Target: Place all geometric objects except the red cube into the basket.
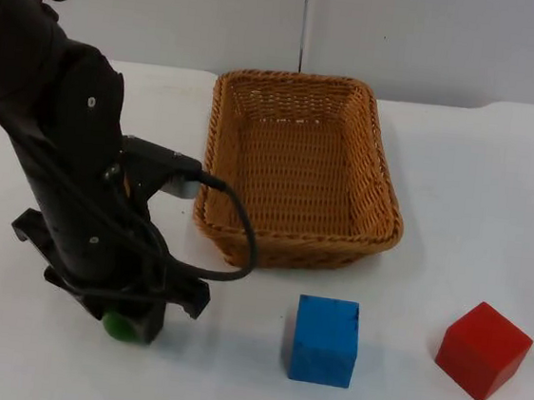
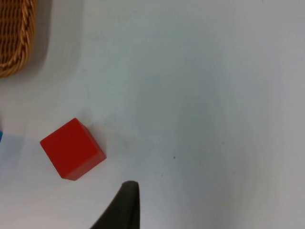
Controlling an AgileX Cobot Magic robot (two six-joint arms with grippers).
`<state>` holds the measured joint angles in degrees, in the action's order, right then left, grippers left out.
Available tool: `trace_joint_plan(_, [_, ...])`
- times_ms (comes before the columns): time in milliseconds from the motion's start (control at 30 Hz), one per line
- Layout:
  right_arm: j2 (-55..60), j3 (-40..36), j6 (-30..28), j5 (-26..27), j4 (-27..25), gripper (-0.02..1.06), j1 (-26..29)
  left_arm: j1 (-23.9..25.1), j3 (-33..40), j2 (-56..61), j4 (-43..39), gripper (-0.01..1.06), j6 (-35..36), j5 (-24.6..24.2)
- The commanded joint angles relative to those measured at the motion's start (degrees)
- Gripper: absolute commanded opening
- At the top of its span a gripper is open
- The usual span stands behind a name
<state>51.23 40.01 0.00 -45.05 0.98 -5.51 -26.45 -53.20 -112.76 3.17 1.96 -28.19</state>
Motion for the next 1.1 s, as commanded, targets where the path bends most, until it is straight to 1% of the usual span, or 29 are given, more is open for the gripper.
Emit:
trace_joint_plan(0, [-0.1,0.3,-0.7,0.7,0.3,1.05,0.3,-0.3,-0.1,0.4,0.9,0.00,0.5,-0.6])
trace_joint_plan(100, [-0.1,0.3,-0.7,0.7,0.3,1.05,0.3,-0.3,-0.1,2.3,0.7,0.00,0.5,-2.0])
trace_joint_plan(167, [-0.1,0.3,-0.7,0.7,0.3,1.05,0.3,-0.3,-0.1,5.6,0.7,0.00,0.3,-3.1])
trace_joint_plan(200, [-0.1,0.3,-0.7,0.7,0.3,1.05,0.3,-0.3,-0.1,9.9,0.7,0.00,-0.1,-3.6])
trace_joint_plan(267, [-0.1,0.3,-0.7,0.7,0.3,1.05,0.3,-0.3,-0.1,14.7,0.4,0.00,-0.2,-3.5])
trace_joint_plan(300, [-0.1,0.3,-0.7,0.7,0.3,1.05,0.3,-0.3,-0.1,14.7,0.4,0.00,-0.2,-3.5])
trace_joint_plan(400, [-0.1,0.3,-0.7,0.7,0.3,1.05,0.3,-0.3,-0.1,22.4,-1.2,0.00,-0.8,-2.9])
trace_joint_plan(533, [-0.1,0.3,-0.7,0.7,0.3,1.05,0.3,-0.3,-0.1,25.7,-2.5,0.00,-1.5,-2.7])
trace_joint_plan(600, [-0.1,0.3,-0.7,0.7,0.3,1.05,0.3,-0.3,-0.1,25.9,-2.5,0.00,-1.5,-2.4])
trace_joint_plan(733, [-0.1,0.3,-0.7,1.0,0.3,1.05,0.3,-0.3,-0.2,25.9,-2.1,0.00,-1.5,2.3])
trace_joint_plan(800, [-0.1,0.3,-0.7,1.0,0.3,1.05,0.3,-0.3,-0.9,25.7,-2.1,0.00,-1.5,3.1])
trace_joint_plan(867, [-0.1,0.3,-0.7,1.0,0.3,1.05,0.3,-0.3,-3.9,24.5,-1.2,0.00,-2.0,3.3])
trace_joint_plan(900, [-0.1,0.3,-0.7,1.0,0.3,1.05,0.3,-0.3,-3.9,24.5,-1.2,0.00,-2.0,3.3])
trace_joint_plan(1000, [-0.1,0.3,-0.7,1.0,0.3,1.05,0.3,-0.9,-11.0,19.4,3.6,0.00,-7.8,2.3])
trace_joint_plan(1033, [-0.1,0.3,-0.7,1.0,0.3,1.05,0.3,-1.0,-12.4,18.3,4.1,0.00,-9.0,1.8])
trace_joint_plan(1067, [-0.1,0.3,-0.7,1.0,0.3,1.05,0.3,-1.5,-15.1,15.9,5.9,0.00,-11.3,0.6])
